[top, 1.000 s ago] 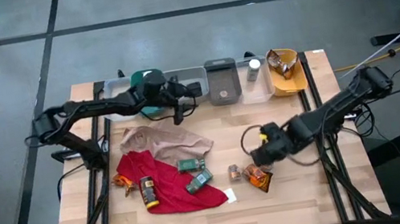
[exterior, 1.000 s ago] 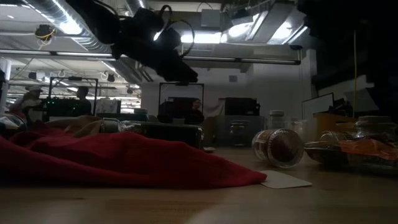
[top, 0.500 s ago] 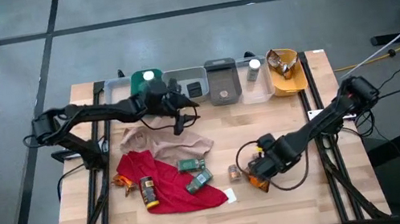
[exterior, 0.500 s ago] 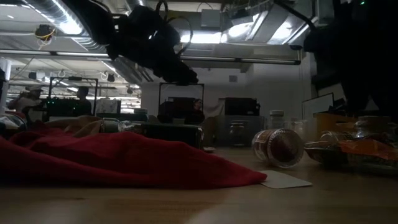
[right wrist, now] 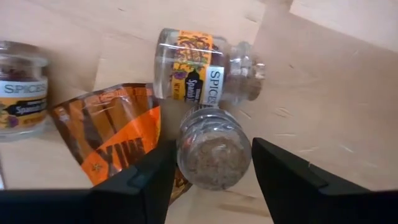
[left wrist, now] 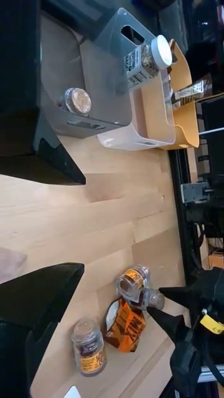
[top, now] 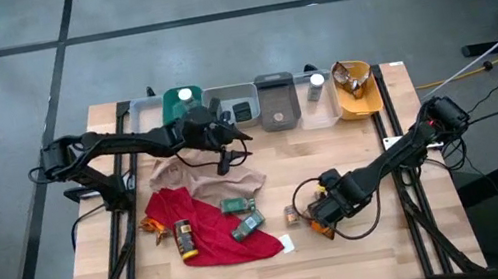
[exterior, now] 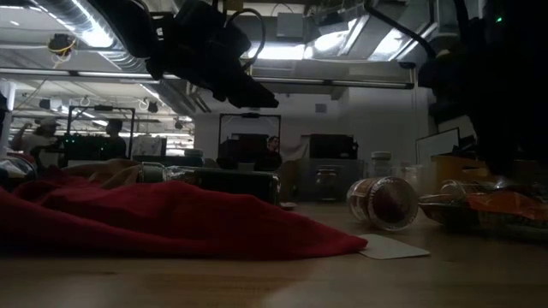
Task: Sort spices by type
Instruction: Put the brown seasoning bottle into the black bin
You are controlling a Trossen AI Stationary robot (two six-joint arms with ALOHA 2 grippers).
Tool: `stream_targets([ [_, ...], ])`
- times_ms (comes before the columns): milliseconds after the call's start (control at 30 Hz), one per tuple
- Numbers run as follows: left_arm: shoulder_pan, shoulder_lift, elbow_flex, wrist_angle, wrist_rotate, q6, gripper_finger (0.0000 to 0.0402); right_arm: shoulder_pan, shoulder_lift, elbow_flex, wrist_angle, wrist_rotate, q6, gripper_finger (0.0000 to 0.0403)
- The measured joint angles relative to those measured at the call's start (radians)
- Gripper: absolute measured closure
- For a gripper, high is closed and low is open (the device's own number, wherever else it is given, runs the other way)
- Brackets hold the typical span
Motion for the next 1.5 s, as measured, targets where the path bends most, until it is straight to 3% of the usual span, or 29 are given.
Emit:
stream_targets([
  [1233,0.002,0.001,0.0,0.0,0.0,0.046,0.0203,0.0,0.063,0.002,0.006,-0.056,-0.001,0.0192],
  [1500,0.025,-0.016,0.0,0.001,0.0,0.046,0.0203,-0.009,0.054,0.001,0.001,-0.059,-0.001,0.0221],
])
